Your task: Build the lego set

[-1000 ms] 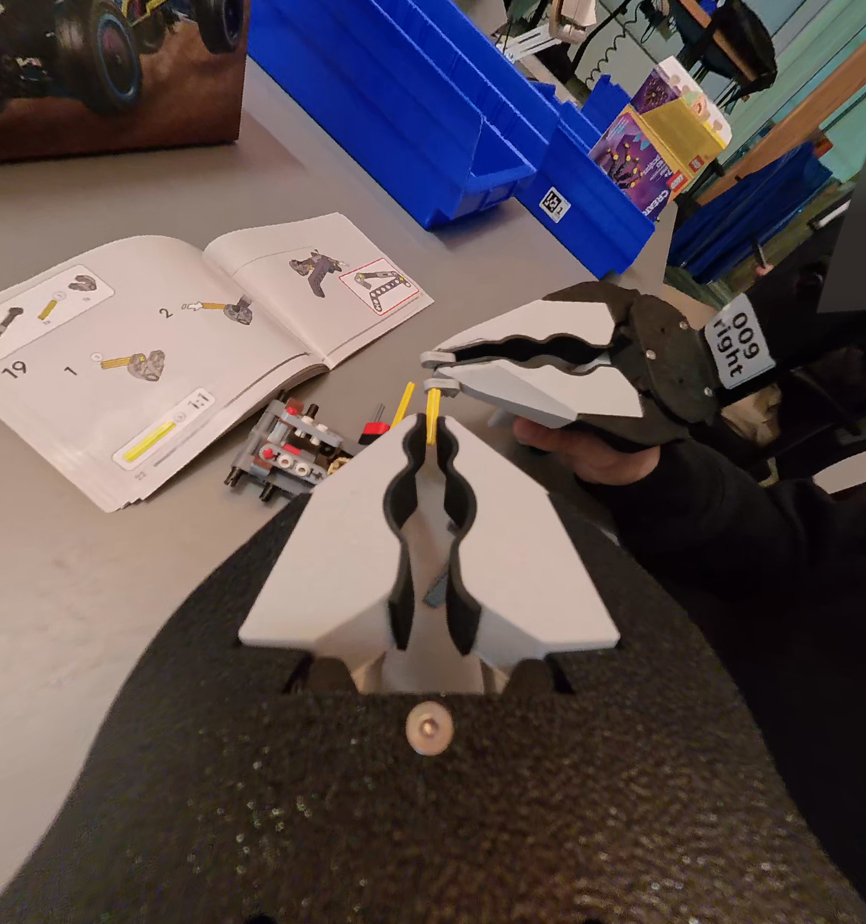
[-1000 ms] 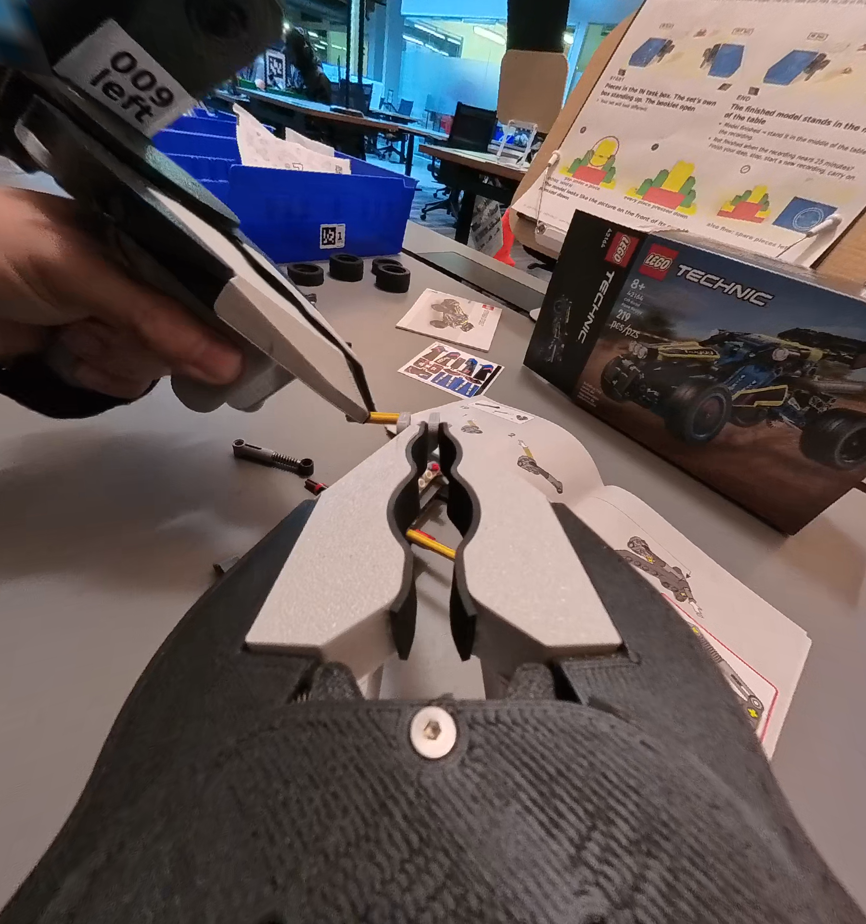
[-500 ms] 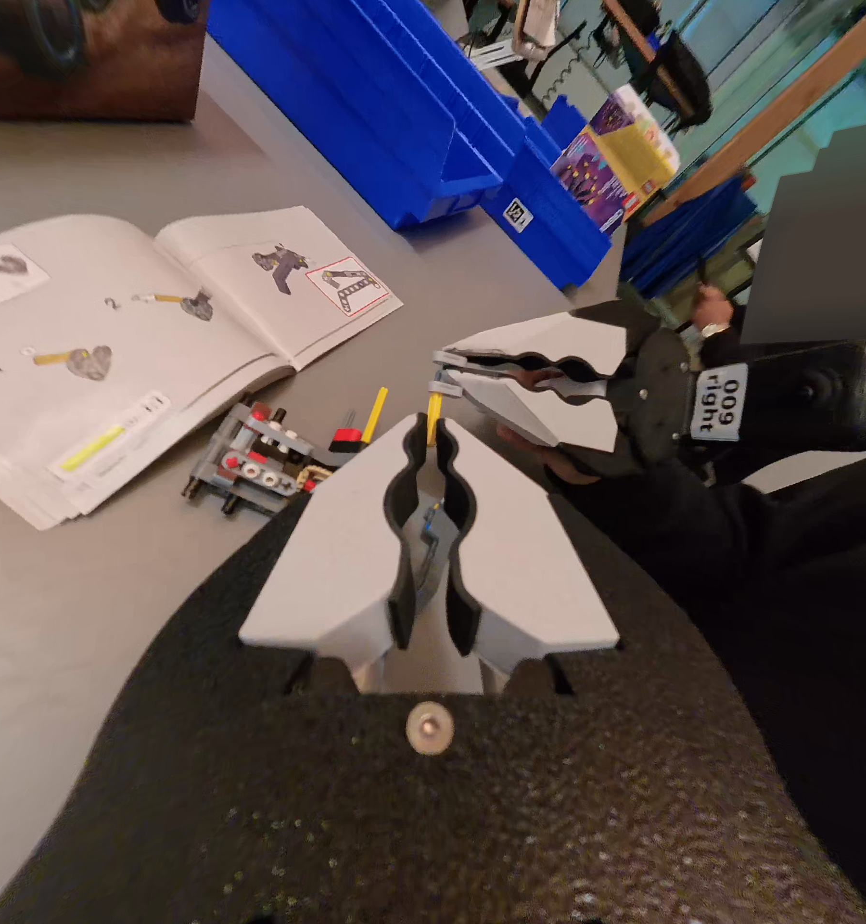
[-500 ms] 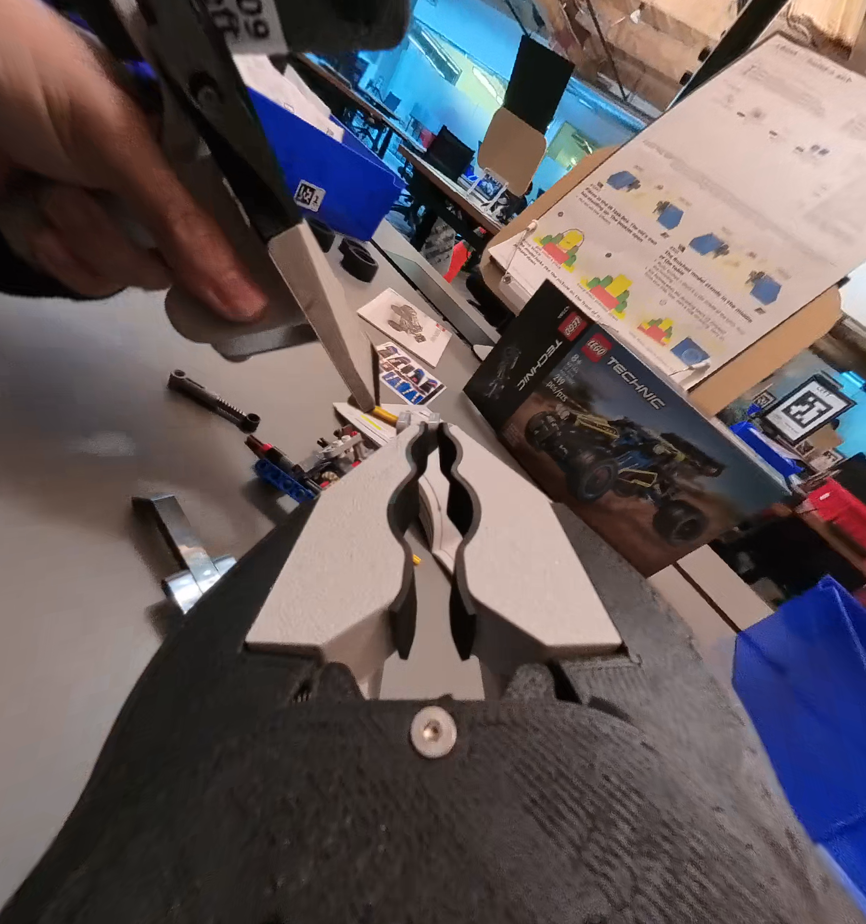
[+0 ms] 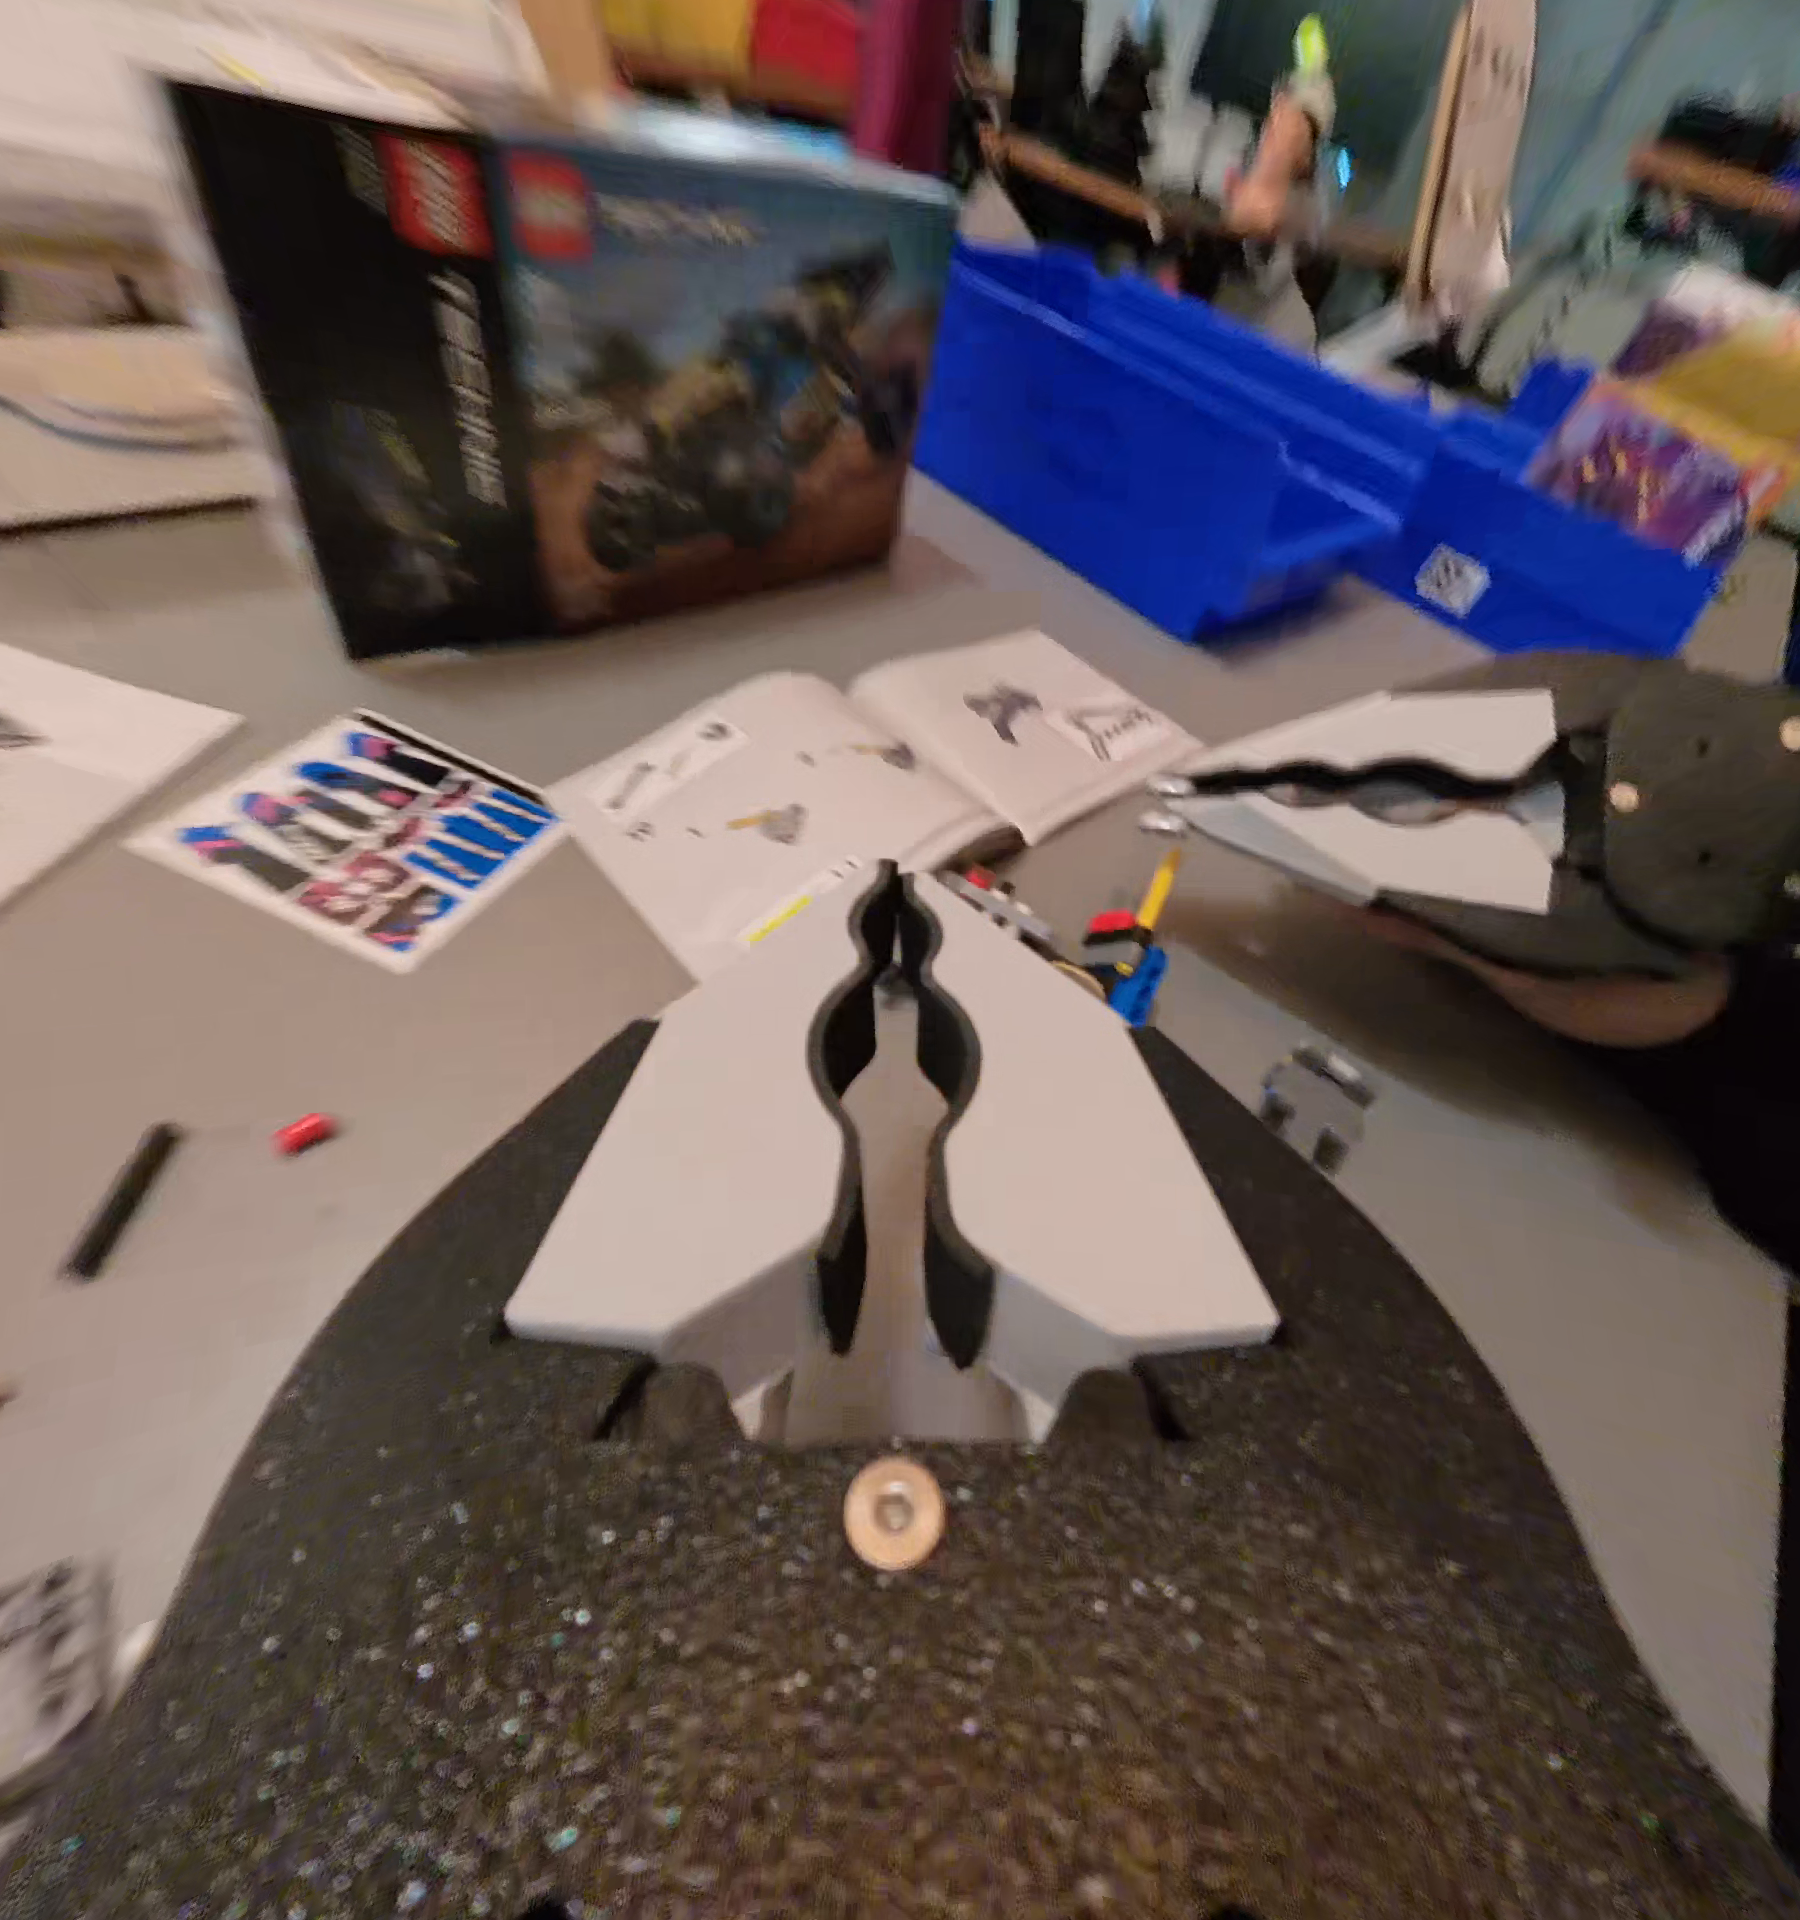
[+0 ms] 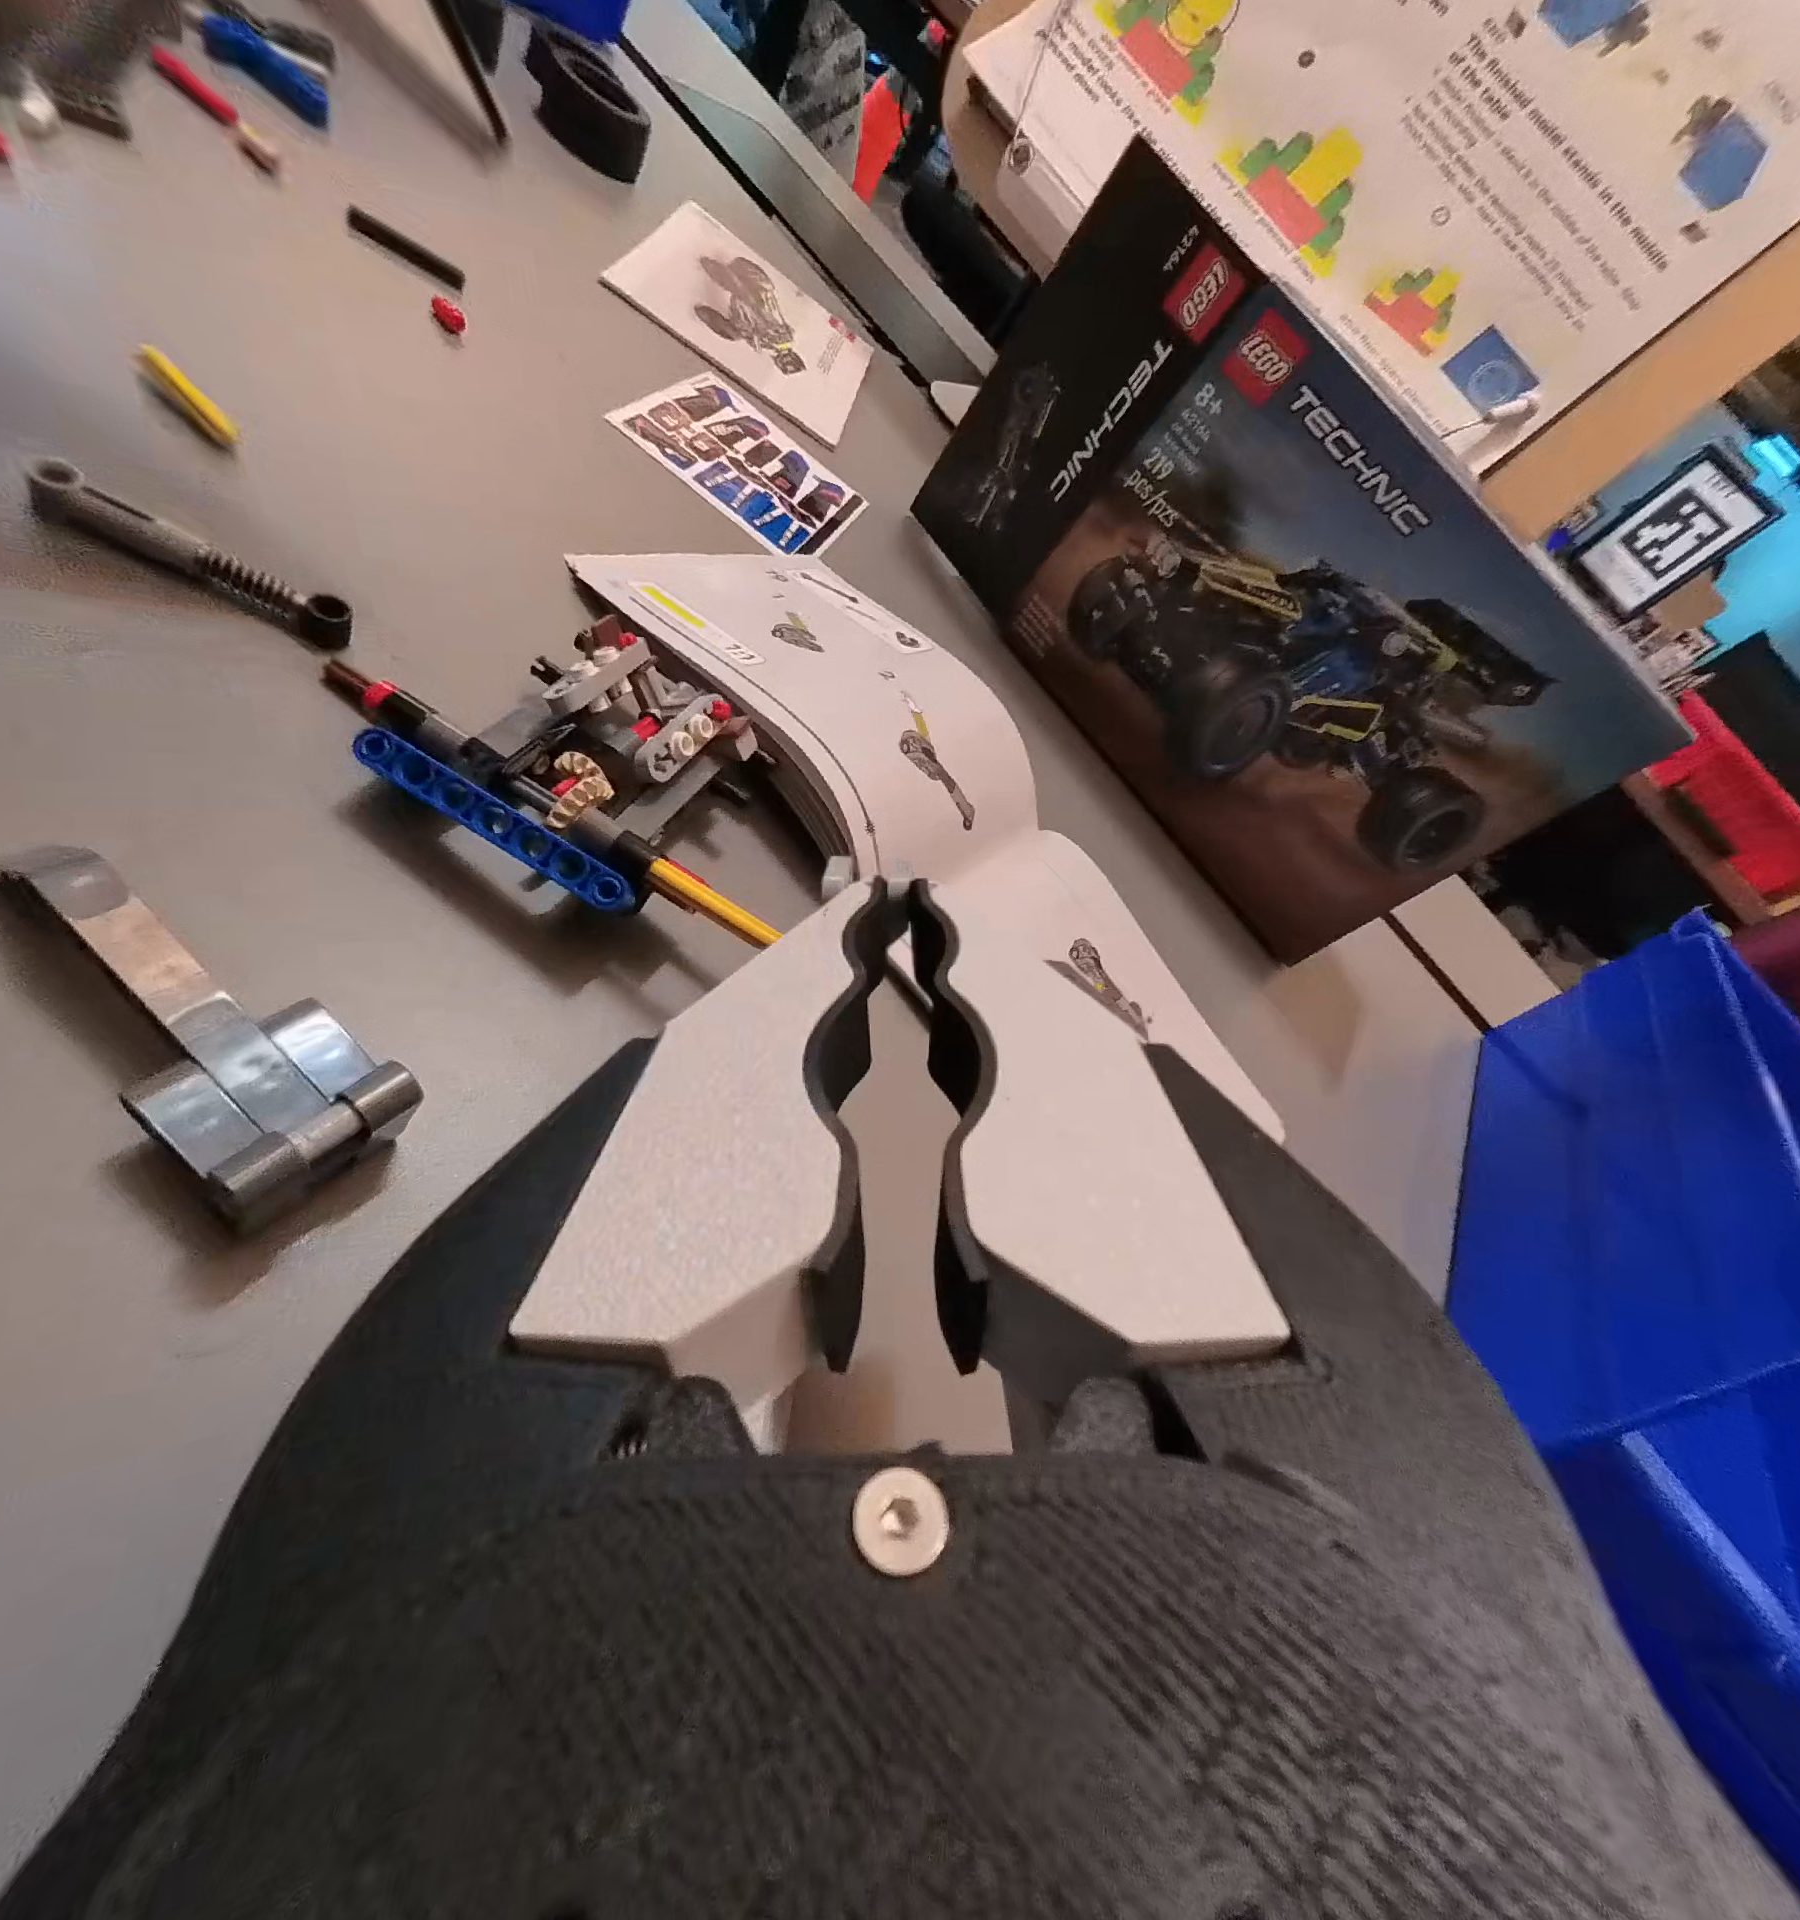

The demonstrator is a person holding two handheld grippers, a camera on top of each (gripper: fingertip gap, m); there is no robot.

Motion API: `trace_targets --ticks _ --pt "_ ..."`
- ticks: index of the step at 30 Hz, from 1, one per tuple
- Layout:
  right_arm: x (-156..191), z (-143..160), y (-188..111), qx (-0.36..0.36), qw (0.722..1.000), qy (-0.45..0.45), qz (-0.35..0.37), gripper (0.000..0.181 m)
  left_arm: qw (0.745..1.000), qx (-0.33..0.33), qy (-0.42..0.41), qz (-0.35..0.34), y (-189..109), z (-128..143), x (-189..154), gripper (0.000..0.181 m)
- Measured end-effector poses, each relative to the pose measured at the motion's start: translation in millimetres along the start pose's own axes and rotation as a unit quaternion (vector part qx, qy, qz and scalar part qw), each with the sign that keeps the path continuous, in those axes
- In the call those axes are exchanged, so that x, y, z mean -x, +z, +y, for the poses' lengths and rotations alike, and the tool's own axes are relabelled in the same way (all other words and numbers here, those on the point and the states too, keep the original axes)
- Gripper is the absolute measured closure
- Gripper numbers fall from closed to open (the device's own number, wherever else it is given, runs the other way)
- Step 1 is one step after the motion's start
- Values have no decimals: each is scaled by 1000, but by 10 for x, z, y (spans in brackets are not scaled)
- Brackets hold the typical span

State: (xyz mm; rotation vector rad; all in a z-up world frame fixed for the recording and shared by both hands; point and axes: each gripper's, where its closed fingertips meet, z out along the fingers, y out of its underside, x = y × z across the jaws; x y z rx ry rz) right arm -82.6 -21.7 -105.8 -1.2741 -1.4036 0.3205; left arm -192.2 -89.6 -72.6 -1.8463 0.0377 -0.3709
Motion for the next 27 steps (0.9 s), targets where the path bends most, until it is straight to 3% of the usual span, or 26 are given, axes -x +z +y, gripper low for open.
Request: trace_targets --ticks 1,5,7,10,13,17,20,27 --pt "19 0 3 1 1000 -8 0 180 1000 -6 -5 -14 -94 -22 95 181" --pt "79 3 14 4 1000 -25 -8 180 992 108 63 -32 -352 230 341 176" --pt "63 -4 18 2 1000 -20 -8 180 974 188 126 -22 -443 427 412 172" --pt "40 -8 23 -1 1000 -17 -4 180 949 276 153 -5 -503 658 418 159" --pt "32 -28 8 -8 1000 -17 -1 180 945 280 166 -14 -419 736 410 160" --pt "22 -34 2 -11 1000 -8 -4 180 947 298 117 -39 -370 884 504 167" --pt "26 -36 1 -13 1000 -5 -9 180 957 272 84 -51 -343 874 535 180" --pt "-24 -45 16 -14 999 26 -12 180 957 269 96 -52 -327 864 565 179"
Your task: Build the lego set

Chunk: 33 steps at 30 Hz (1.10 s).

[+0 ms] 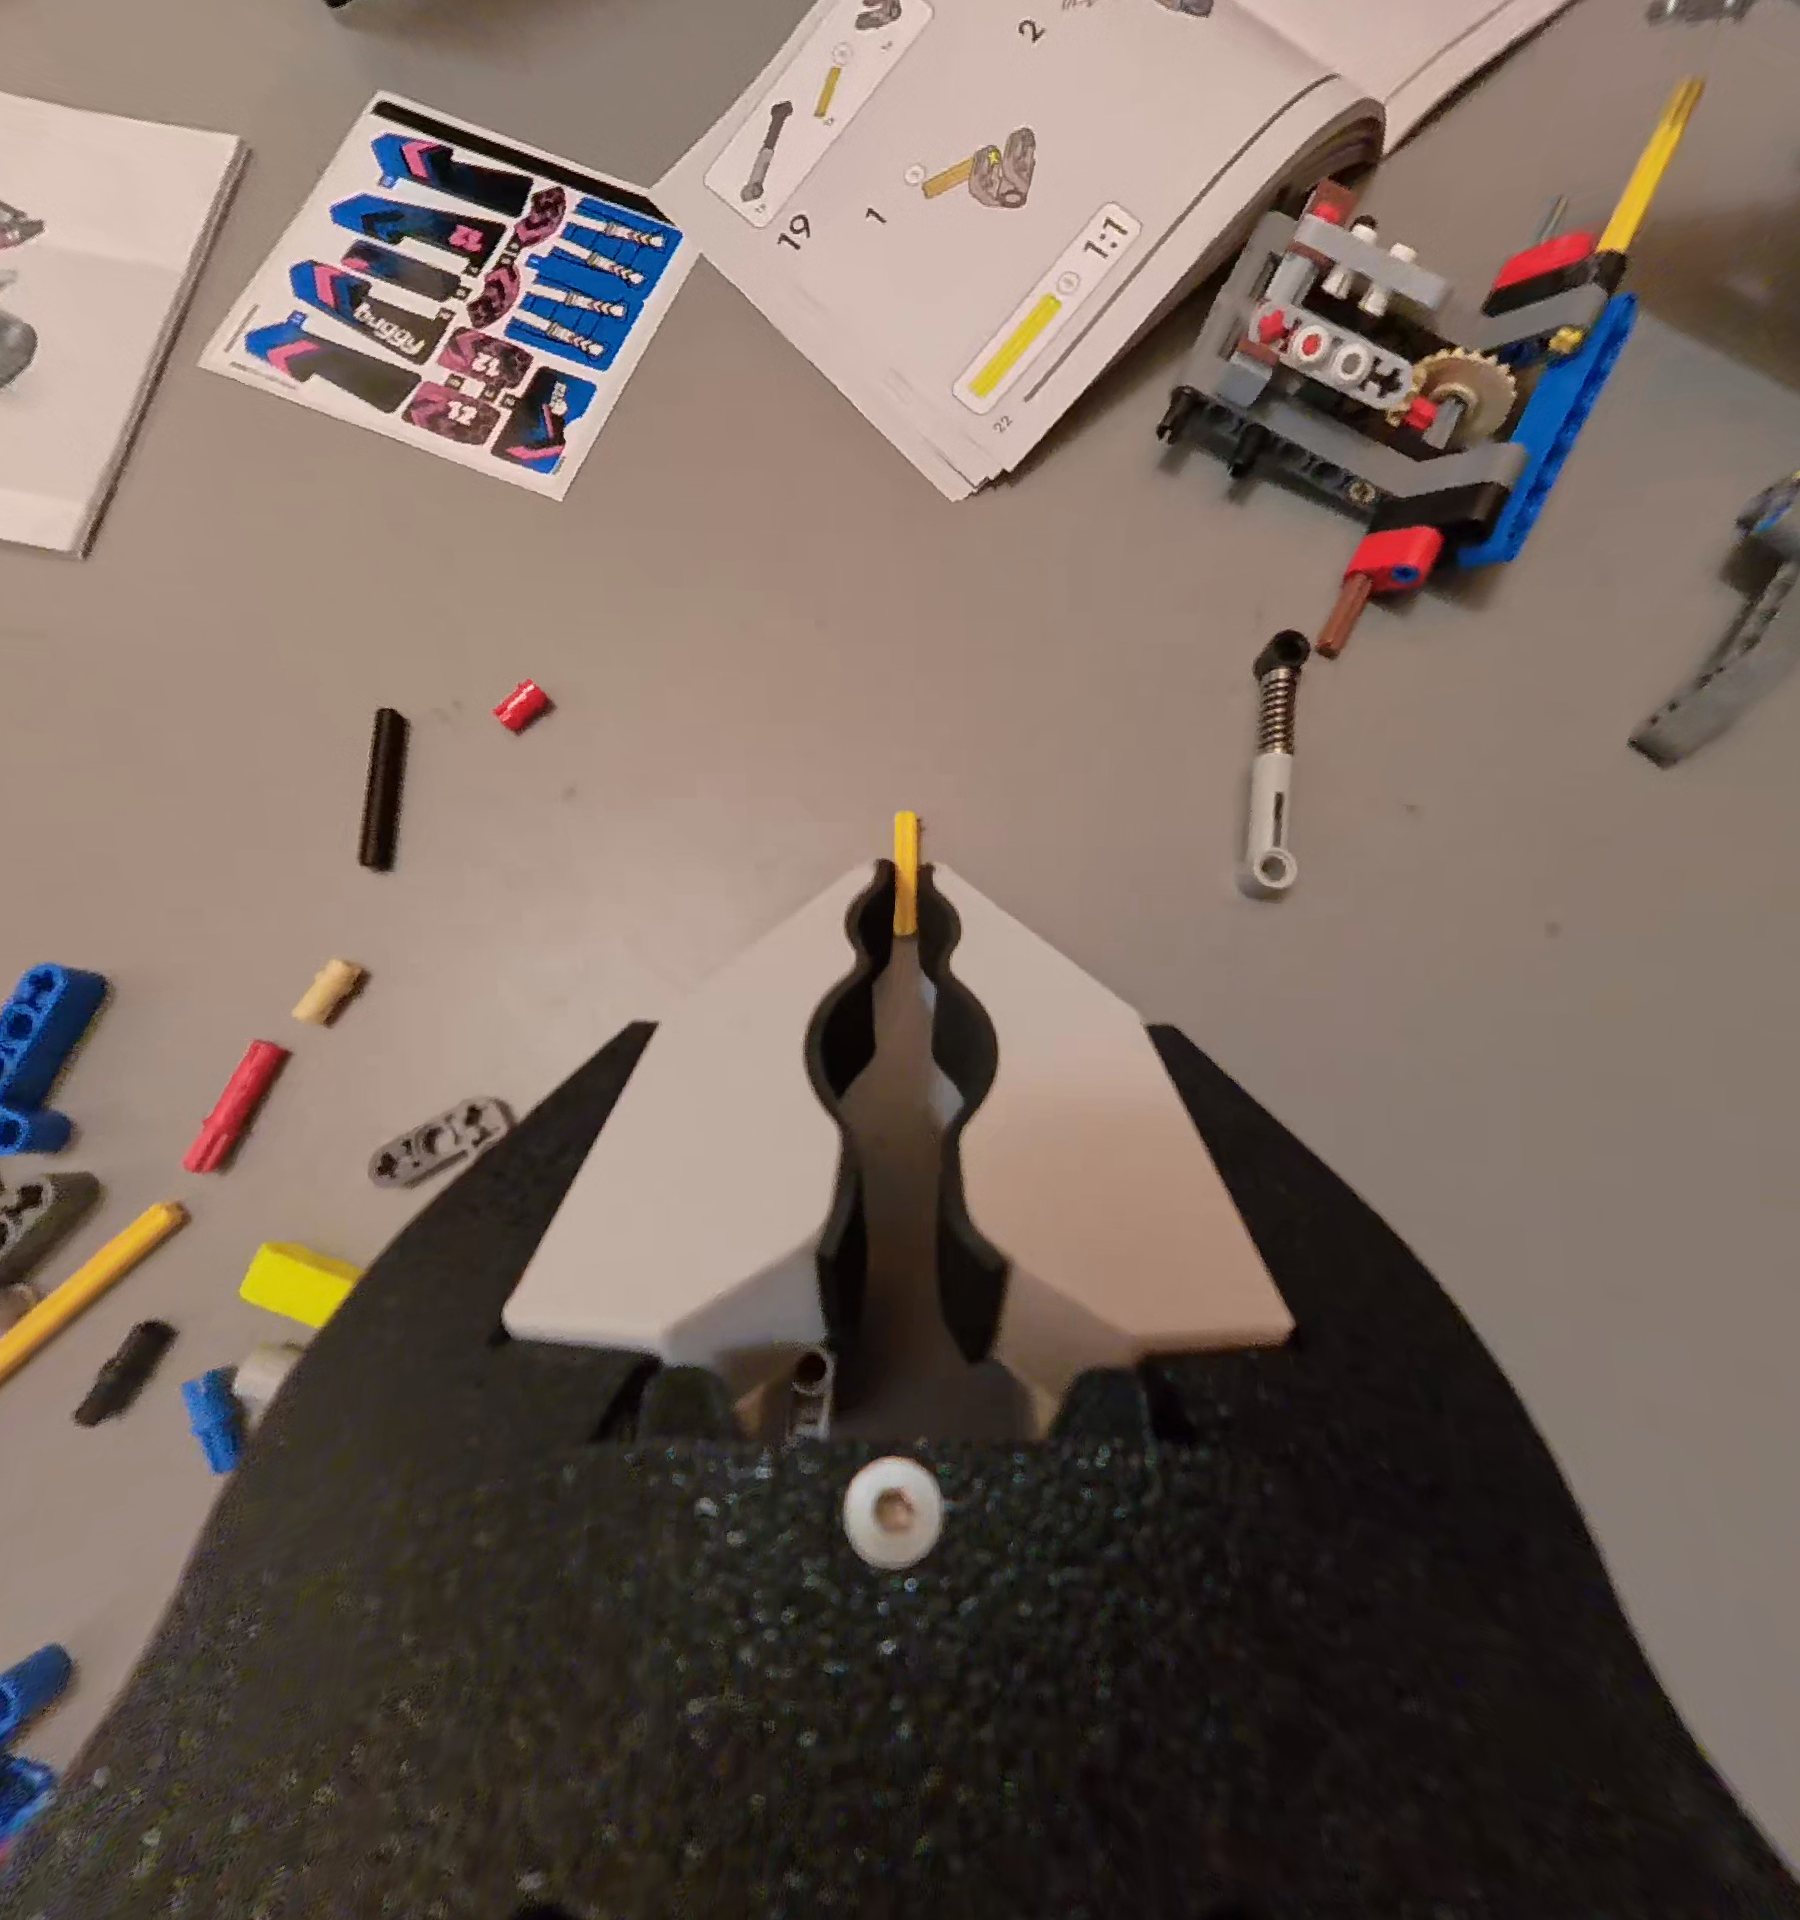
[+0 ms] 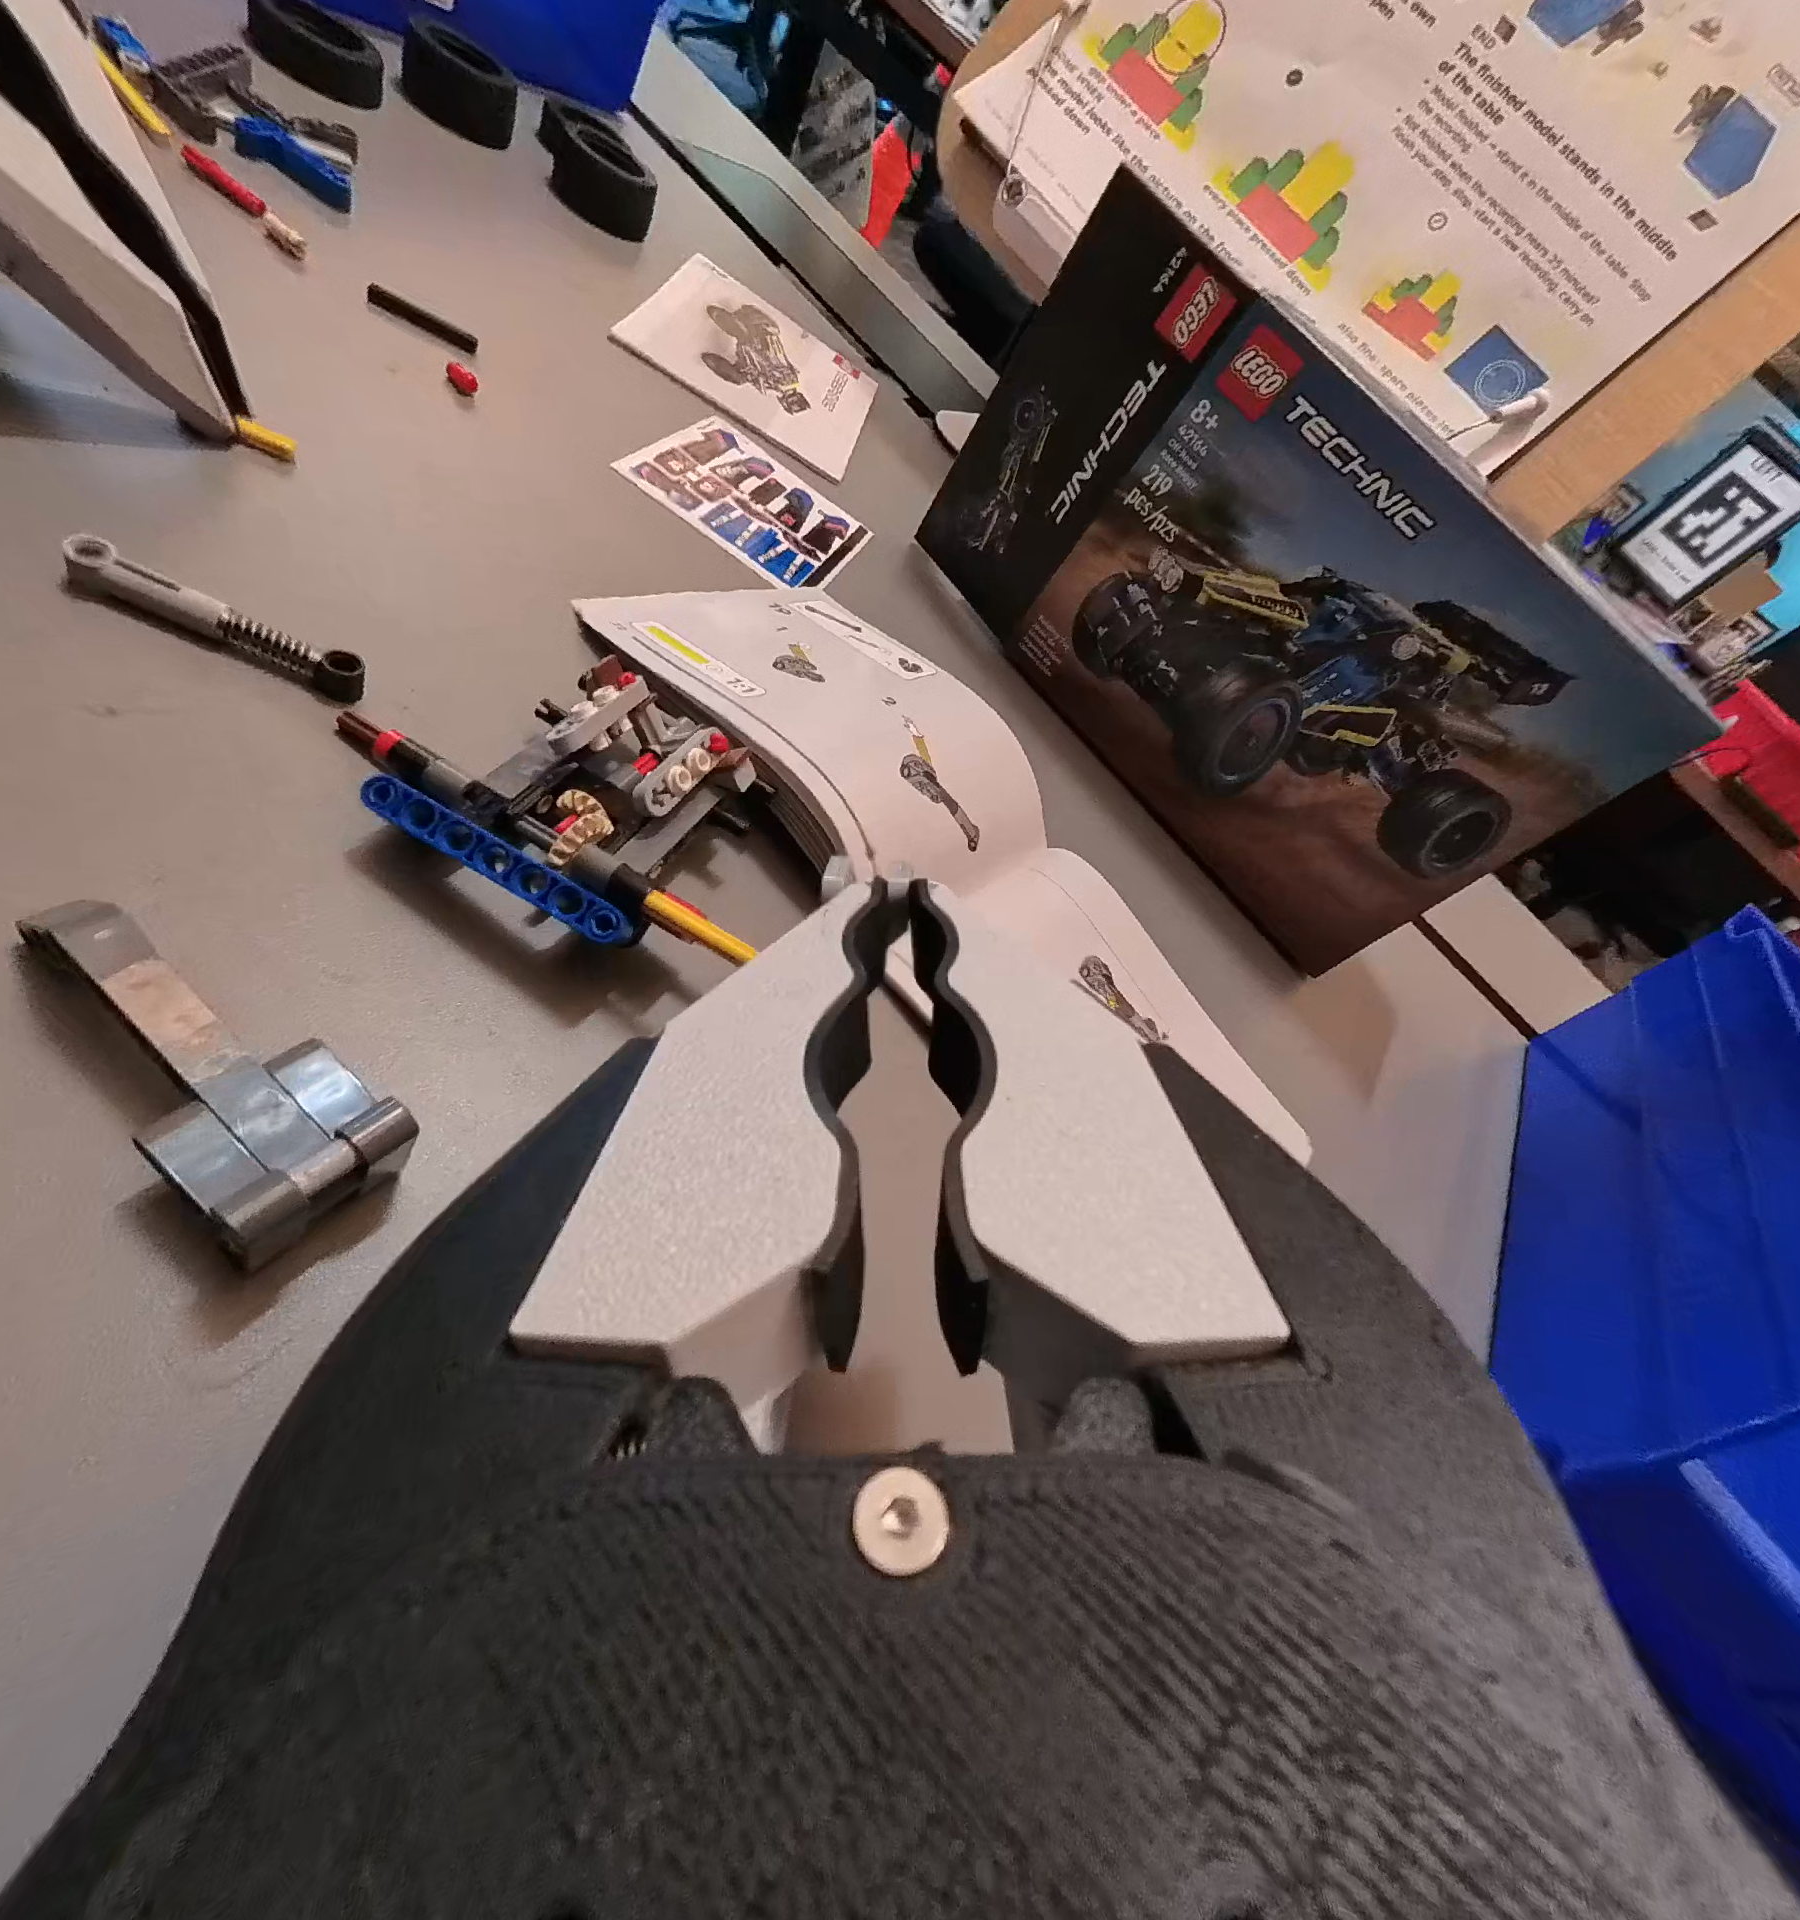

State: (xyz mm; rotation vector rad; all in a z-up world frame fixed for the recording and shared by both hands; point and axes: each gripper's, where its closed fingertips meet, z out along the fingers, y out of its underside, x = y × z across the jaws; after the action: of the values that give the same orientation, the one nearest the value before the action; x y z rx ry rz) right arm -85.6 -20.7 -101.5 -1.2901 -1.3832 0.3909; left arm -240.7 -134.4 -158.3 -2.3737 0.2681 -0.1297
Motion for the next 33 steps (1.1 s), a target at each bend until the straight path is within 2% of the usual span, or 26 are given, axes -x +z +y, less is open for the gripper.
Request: trace_targets --ticks 3,7,11,15,22,27,30,33 --pt "-42 -78 1 -21 998 52 -13 180 1000 15 -7 14 -10 -35 -35 180" --pt "-91 -273 -75 -84 976 193 -64 180 985 -97 -78 120 -212 -675 -486 180" --pt "-128 -476 -199 -162 908 361 -139 180 981 -114 -43 154 -234 -1094 -977 180" --pt "-154 -565 -268 -202 856 441 -176 179 980 -102 -18 168 -137 -1317 -1288 180" --pt "-100 -568 -281 -210 858 434 -178 180 976 -111 -32 185 -140 -1475 -1379 179" --pt "-57 -592 -271 -209 868 414 -178 179 977 -109 -34 180 -147 -1468 -1371 179" --pt "-29 -617 -270 -208 883 385 -168 179 977 -109 -36 178 -139 -1451 -1365 179" --pt "-11 -615 -255 -198 914 327 -136 180 978 -107 -37 176 -146 -1429 -1351 179"
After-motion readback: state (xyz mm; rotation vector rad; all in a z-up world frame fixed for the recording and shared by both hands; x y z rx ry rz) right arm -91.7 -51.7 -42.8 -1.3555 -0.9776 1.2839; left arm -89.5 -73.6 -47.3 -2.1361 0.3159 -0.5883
